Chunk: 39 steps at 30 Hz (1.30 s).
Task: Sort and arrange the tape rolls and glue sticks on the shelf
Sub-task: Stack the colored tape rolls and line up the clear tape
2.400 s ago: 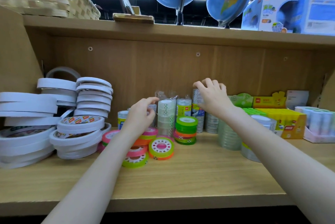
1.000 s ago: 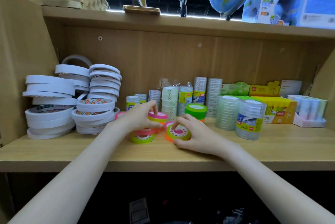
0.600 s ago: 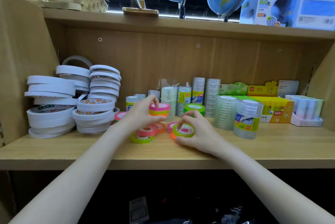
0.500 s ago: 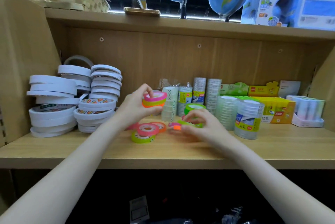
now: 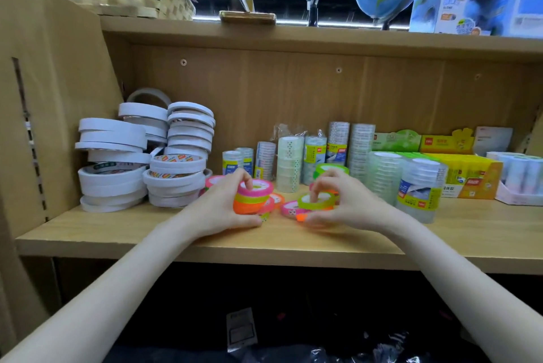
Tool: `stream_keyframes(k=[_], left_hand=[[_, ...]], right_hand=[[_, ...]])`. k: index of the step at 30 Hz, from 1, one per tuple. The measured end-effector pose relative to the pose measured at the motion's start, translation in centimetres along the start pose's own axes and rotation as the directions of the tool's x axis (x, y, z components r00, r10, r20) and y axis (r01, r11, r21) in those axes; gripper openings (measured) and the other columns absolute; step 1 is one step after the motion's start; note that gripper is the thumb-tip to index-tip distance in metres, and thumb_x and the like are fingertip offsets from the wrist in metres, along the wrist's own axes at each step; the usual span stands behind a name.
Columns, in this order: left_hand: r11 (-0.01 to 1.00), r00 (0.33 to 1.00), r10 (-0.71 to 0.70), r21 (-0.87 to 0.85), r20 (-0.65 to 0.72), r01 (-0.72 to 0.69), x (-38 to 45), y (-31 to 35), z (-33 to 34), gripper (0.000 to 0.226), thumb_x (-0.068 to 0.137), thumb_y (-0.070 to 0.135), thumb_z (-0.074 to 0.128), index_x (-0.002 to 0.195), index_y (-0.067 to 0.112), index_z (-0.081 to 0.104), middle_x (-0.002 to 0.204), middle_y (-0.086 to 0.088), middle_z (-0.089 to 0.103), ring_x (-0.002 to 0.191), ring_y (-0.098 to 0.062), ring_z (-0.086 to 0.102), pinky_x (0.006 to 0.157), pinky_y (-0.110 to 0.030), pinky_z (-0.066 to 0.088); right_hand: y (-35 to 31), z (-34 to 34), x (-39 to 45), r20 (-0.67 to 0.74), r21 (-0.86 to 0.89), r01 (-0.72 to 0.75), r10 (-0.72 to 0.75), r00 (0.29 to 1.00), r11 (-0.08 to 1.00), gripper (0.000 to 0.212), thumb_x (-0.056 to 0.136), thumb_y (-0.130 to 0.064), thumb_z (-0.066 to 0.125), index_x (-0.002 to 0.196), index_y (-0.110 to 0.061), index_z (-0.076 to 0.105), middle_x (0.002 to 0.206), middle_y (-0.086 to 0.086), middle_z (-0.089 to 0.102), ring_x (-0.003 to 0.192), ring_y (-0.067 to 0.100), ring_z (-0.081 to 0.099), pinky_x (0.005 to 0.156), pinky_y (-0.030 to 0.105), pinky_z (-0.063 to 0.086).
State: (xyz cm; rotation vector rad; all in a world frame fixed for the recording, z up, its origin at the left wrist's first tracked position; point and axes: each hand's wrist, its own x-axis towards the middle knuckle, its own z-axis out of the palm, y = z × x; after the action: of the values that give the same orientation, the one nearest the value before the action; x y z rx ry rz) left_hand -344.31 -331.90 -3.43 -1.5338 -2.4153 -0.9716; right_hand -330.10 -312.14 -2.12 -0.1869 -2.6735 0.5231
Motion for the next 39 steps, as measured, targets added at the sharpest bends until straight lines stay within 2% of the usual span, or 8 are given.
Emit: stream_keyframes(k=[5,12,15,20,25,31,36,39], left_hand=[[1.000,0.997,-0.023,0.000,-0.069,0.023,0.3,0.3,1.1,0.050,0.070,0.038,0.078,0.098,0.023,0.039,0.100,0.011,0.047,0.092,-0.010,0.046,0.063,-0.012,0.035],[0.999,0.995,-0.044,0.014,-0.092,0.045,1.5,1.1,2.8,0.045,0.074,0.036,0.074,0.090,0.026,0.033,0.107,0.001,0.047,0.093,-0.012,0.044,0.070,-0.024,0.034],[0.999,0.997,-0.046,-0.002,-0.067,0.046,1.6,1.2,2.7,0.044,0.075,0.033,0.074,0.086,0.030,0.031,0.107,0.001,0.048,0.094,-0.013,0.045,0.071,-0.024,0.036],[0.997,0.995,-0.054,-0.057,-0.084,0.050,1.6,0.9,2.4,0.042,0.077,0.028,0.073,0.091,0.022,0.034,0.097,0.006,0.044,0.087,-0.011,0.040,0.061,-0.015,0.030],[0.995,0.990,-0.083,-0.072,-0.116,0.075,1.9,0.9,2.5,0.043,0.076,0.032,0.074,0.092,0.018,0.037,0.085,0.012,0.040,0.085,-0.010,0.037,0.060,-0.014,0.028],[0.988,0.976,-0.149,-0.056,-0.161,0.141,3.0,1.4,3.4,0.050,0.073,0.037,0.076,0.091,0.018,0.033,0.091,0.004,0.041,0.082,-0.011,0.038,0.058,-0.018,0.029],[0.991,0.970,-0.131,-0.068,-0.206,0.119,3.2,1.6,3.9,0.047,0.075,0.034,0.075,0.088,0.017,0.033,0.086,0.004,0.039,0.079,-0.013,0.038,0.057,-0.017,0.030],[0.980,0.949,-0.116,-0.191,-0.295,0.060,3.0,1.9,2.9,0.043,0.078,0.028,0.073,0.087,0.018,0.033,0.081,0.003,0.039,0.070,-0.012,0.041,0.054,-0.015,0.036]], right_hand=[[1.2,-1.2,-1.2,0.146,-0.076,-0.026,0.037,0.989,0.997,0.026,0.070,-0.038,0.077,0.084,-0.028,0.057,0.109,-0.010,0.047,0.104,0.010,0.046,0.084,0.024,0.033],[1.1,-2.7,-1.1,-0.044,0.235,0.003,0.007,0.999,0.972,0.024,0.072,-0.027,0.078,0.074,-0.018,0.056,0.110,-0.001,0.060,0.108,0.010,0.054,0.086,0.016,0.041],[0.6,-1.2,0.2,-0.017,0.139,-0.046,0.049,0.999,0.989,0.025,0.073,-0.032,0.076,0.078,-0.019,0.055,0.113,-0.002,0.057,0.107,0.012,0.053,0.086,0.024,0.041],[-0.6,0.9,0.7,0.142,0.177,-0.095,0.070,0.987,0.980,0.024,0.078,-0.036,0.073,0.086,-0.016,0.062,0.073,-0.009,0.053,0.058,0.002,0.051,0.056,0.020,0.043],[-0.3,0.5,0.8,0.150,0.083,-0.064,0.051,0.987,0.995,0.030,0.071,-0.042,0.077,0.087,-0.019,0.064,0.082,-0.004,0.053,0.071,0.007,0.045,0.061,0.020,0.031],[0.0,-1.5,-0.2,-0.117,0.125,-0.037,0.052,0.992,0.991,0.024,0.070,-0.036,0.079,0.082,-0.021,0.065,0.079,-0.012,0.055,0.067,-0.004,0.047,0.060,0.013,0.033],[1.0,-1.2,-2.3,0.163,-0.142,-0.067,0.090,0.983,0.988,0.039,0.076,-0.046,0.070,0.107,-0.024,0.060,0.109,-0.011,0.050,0.105,0.009,0.048,0.079,0.017,0.036],[1.0,-0.3,-2.3,0.071,-0.105,-0.048,0.055,0.996,0.993,0.031,0.074,-0.046,0.073,0.093,-0.026,0.058,0.107,-0.005,0.056,0.103,0.013,0.051,0.079,0.023,0.036]])
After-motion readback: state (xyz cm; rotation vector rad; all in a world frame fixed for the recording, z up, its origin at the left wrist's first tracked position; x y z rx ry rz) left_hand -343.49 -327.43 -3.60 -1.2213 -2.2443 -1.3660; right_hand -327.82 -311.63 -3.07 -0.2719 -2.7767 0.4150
